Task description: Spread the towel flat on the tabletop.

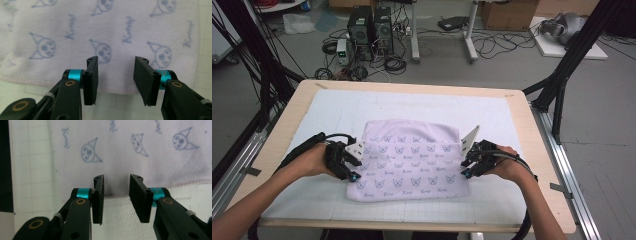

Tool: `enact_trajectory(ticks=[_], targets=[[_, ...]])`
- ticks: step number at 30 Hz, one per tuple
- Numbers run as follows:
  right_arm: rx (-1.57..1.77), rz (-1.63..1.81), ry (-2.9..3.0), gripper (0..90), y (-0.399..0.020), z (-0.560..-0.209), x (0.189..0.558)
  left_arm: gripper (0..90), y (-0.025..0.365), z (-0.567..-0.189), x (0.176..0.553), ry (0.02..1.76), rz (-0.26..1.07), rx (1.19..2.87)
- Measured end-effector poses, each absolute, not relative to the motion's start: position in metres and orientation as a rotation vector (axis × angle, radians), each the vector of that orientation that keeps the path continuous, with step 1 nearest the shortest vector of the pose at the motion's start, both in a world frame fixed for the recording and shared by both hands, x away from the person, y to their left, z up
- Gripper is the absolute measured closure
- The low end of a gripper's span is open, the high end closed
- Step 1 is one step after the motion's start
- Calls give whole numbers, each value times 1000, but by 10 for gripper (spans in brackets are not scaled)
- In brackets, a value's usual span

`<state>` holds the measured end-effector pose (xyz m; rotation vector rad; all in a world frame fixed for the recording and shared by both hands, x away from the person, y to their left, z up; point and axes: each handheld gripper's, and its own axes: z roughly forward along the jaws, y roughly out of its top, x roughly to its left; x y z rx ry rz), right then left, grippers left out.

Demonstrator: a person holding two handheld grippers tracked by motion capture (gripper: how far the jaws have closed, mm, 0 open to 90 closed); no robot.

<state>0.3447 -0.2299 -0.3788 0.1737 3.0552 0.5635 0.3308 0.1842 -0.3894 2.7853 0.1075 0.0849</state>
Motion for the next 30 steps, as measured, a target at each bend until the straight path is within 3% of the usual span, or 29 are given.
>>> enact_trajectory(ticks=[4, 8, 11, 13, 14, 16, 18, 20, 23, 26, 30], targets=[[172, 522, 3026, 702, -229, -385, 343, 626, 181, -392, 325, 87, 108, 2818], [173, 457, 3007, 892, -223, -389, 342, 759, 175, -396, 323, 96, 102, 2851], [184, 454, 3003, 896, -222, -388, 338, 864, 174, -395, 320, 76, 111, 2848], [181, 476, 2988, 890, -224, -386, 337, 884, 175, -394, 319, 86, 106, 2837], [175, 499, 2972, 808, -225, -384, 336, 890, 176, -393, 319, 88, 107, 2834], [164, 531, 2941, 742, -227, -380, 335, 893, 177, -390, 320, 93, 94, 2827], [163, 542, 2902, 703, -226, -376, 338, 870, 179, -385, 324, 92, 125, 2802], [188, 569, 2890, 687, -225, -371, 344, 725, 181, -380, 331, 163, 145, 2766], [209, 561, 2873, 653, -219, -370, 356, 591, 180, -376, 343, 239, 191, 2749], [227, 526, 2863, 637, -210, -374, 369, 545, 175, -381, 356, 273, 236, 2742], [207, 440, 2902, 612, -196, -388, 383, 551, 168, -397, 375, 314, 254, 2785]])
